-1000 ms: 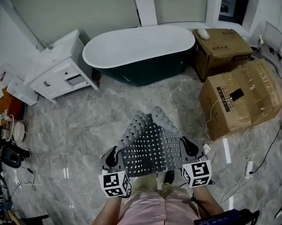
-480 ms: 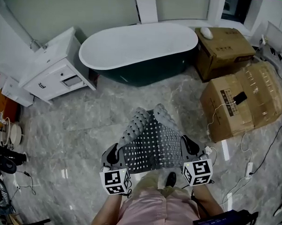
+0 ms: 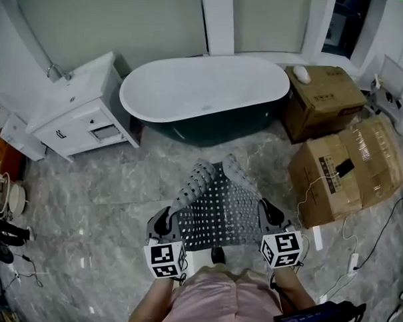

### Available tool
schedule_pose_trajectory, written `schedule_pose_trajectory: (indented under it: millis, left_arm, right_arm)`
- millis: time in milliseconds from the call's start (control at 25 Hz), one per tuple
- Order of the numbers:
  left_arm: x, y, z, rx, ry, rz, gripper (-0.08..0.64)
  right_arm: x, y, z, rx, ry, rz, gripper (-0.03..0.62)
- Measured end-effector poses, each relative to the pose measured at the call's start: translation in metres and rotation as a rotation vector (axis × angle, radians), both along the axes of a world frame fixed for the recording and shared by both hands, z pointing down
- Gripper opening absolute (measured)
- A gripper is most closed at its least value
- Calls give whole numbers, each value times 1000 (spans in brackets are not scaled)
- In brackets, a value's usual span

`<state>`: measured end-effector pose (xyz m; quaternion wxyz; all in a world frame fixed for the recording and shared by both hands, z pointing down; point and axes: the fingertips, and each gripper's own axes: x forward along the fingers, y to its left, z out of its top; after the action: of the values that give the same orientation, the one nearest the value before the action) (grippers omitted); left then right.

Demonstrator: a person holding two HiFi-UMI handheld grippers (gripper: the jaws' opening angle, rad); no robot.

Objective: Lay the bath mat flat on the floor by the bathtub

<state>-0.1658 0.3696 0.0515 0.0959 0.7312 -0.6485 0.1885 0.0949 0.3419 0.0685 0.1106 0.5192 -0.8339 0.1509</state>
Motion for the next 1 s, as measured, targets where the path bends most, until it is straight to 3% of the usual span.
schedule_pose_trajectory:
  millis: [400, 1000]
  left_arm:
    - [-30, -44, -2, 15, 33, 29, 37]
    - [-14, -95, 32, -82, 22, 34, 37]
  right_arm:
    - [-25, -34, -13, 20, 16, 33, 29]
    - [-7, -84, 21, -63, 14, 45, 29]
